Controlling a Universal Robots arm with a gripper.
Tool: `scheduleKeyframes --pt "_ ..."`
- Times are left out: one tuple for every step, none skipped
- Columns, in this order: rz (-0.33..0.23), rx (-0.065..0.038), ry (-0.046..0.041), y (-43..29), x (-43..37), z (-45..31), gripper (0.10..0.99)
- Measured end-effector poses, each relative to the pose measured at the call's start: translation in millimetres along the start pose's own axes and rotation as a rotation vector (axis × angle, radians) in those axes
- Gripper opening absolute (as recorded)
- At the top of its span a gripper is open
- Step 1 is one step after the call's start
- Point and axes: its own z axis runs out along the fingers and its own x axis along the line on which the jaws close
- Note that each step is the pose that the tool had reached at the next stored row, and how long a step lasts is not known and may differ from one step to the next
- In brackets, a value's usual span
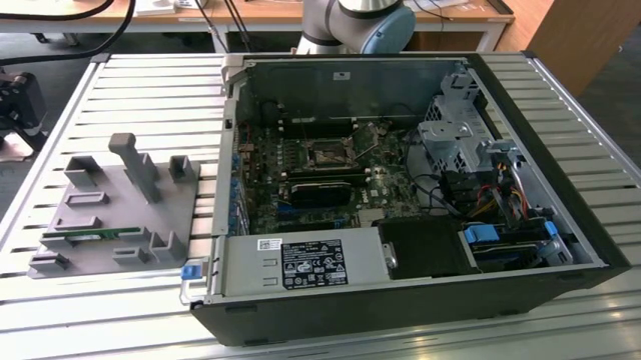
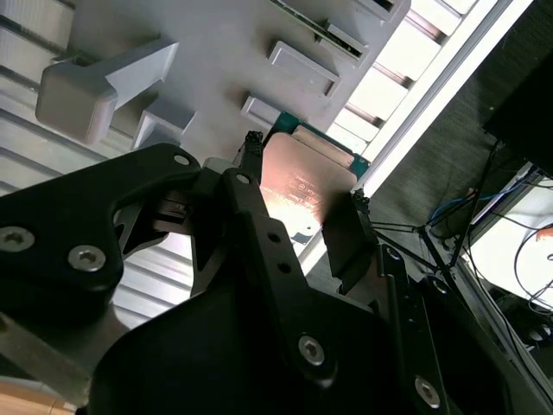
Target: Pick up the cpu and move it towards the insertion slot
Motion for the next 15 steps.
scheduleKeyframes --pt "0.0 0.0 0.0 0.0 0.0 -0.4 0.529" --pt "0.0 0.0 0.0 0.1 0.0 -1.0 0.529" --pt "0.0 0.0 0.0 0.1 0.0 -1.4 0.529" --pt "0.0 0.0 0.0 0.1 0.0 -1.9 0.529" --pt "0.0 0.0 0.0001 0.1 0.0 -2.5 0.529" --pt "0.0 0.0 0.0001 0.2 0.0 -3.0 0.529" --pt "0.0 0.0 0.0 0.2 0.0 -3.4 0.529" --pt "0.0 0.0 0.0 0.2 0.0 -3.9 0.529" --pt "0.0 0.0 0.0001 0.3 0.0 -4.5 0.529" --pt "0.0 0.0 0.0001 0.3 0.0 -4.9 0.529" --pt "0.0 0.0 0.0 0.3 0.0 -5.2 0.529" --pt "0.0 0.0 0.0 0.3 0.0 -5.7 0.529" --pt "0.0 0.0 0.0 0.4 0.0 -6.2 0.529" --pt "0.0 0.0 0.0001 0.4 0.0 -6.8 0.529" --pt "0.0 0.0 0.0001 0.4 0.0 -7.5 0.529"
